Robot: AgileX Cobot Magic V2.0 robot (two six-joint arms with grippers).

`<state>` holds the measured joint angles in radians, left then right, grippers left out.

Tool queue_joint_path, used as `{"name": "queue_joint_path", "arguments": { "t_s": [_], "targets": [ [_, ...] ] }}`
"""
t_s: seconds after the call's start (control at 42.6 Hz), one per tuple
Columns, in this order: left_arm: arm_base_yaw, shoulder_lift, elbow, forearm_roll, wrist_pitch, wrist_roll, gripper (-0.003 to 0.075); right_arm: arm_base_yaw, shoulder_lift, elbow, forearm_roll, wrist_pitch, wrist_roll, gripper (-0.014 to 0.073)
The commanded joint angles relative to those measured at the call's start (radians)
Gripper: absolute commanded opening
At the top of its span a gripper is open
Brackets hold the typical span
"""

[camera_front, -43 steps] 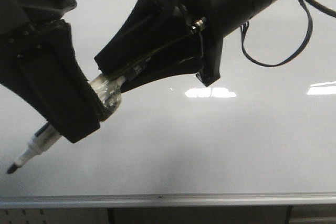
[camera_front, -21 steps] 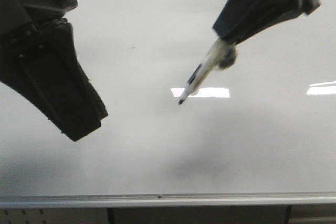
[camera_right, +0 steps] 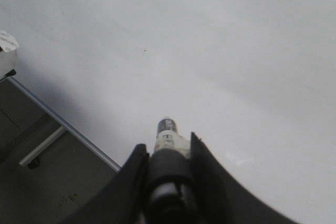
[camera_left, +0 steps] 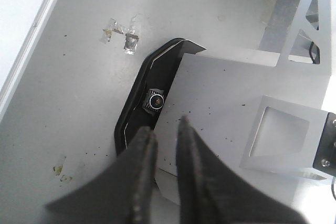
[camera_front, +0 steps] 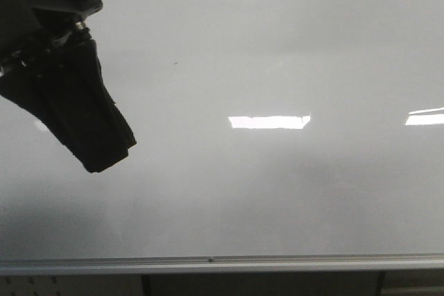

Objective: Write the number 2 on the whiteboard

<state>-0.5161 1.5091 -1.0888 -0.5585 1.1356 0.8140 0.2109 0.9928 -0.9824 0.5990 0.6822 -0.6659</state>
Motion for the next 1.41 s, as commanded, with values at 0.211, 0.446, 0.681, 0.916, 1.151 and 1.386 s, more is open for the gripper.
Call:
{"name": "queue_joint_path", "arguments": {
  "t_s": [0.211, 0.446, 0.681, 0.916, 1.151, 1.386],
  "targets": [
    [-0.008, -0.036, -0.033, -0.047, -0.002, -0.003, -0.002, -0.007, -0.023, -0.02, -0.075, -0.162, 0.0, -0.0108],
    [-0.008, -0.036, -0.033, -0.047, -0.004, -0.003, -0.002, -0.007, 0.027, -0.084, -0.161, -0.317, 0.0, -0.0108],
    [-0.008, -0.036, -0.033, -0.047, -0.004, -0.003, -0.002, -0.072, 0.222, -0.316, -0.18, -0.178, 0.019, -0.0108],
    [-0.008, -0.036, -0.033, -0.047, -0.004, -0.003, -0.002, -0.122, 0.332, -0.412, -0.18, -0.133, 0.022, -0.0108],
    [-0.008, -0.036, -0.033, -0.047, -0.006, -0.003, -0.002, -0.122, 0.364, -0.416, -0.18, -0.155, 0.022, -0.0108],
    [-0.008, -0.036, -0.033, -0.047, -0.01, -0.003, -0.002, -0.122, 0.391, -0.416, -0.181, -0.185, 0.022, -0.0108]
  ]
}}
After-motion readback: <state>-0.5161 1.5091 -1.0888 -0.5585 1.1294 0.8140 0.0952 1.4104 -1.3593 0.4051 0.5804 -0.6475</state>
